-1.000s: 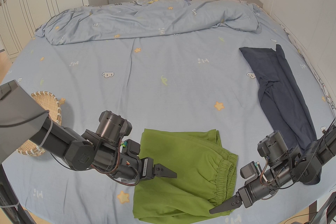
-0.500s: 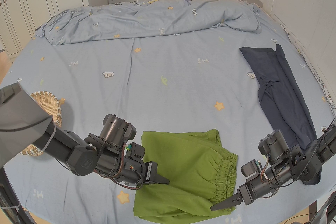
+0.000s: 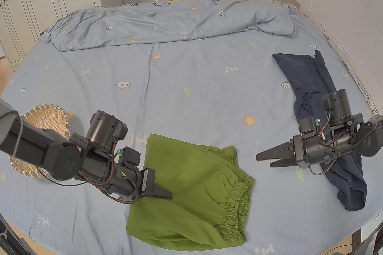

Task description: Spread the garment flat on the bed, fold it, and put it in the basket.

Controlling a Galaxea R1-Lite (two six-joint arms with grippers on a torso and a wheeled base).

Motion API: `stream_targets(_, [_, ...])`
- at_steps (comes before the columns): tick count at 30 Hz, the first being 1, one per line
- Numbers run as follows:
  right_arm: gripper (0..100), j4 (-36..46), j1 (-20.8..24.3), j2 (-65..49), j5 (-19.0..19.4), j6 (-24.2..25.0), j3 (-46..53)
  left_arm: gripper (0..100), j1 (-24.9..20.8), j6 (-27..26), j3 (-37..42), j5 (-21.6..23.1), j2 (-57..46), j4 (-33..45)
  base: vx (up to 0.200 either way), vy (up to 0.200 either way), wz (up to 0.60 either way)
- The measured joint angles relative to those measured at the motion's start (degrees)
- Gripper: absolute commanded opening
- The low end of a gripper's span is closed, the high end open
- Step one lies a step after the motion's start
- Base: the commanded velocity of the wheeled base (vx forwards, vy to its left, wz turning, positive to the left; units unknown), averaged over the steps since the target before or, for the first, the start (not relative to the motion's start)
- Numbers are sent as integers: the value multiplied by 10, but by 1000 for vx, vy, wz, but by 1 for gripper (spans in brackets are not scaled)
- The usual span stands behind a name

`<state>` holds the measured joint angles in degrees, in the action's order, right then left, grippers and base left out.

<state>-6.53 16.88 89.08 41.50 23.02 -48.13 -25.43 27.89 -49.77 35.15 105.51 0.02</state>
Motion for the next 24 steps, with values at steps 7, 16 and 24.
stream_targets(7, [100, 21, -32, -20, 0, 4, -20, 0, 38, -47, -74, 0, -32, 137, 0, 0, 0])
stream_targets(16, [100, 25, -39, -33, 1, 4, -23, 0, 71, -84, -106, 0, -63, 181, 0, 178, 0])
stream_targets(24, [100, 25, -38, -37, 1, 4, -22, 0, 74, -90, -110, -1, -83, 185, 0, 200, 0])
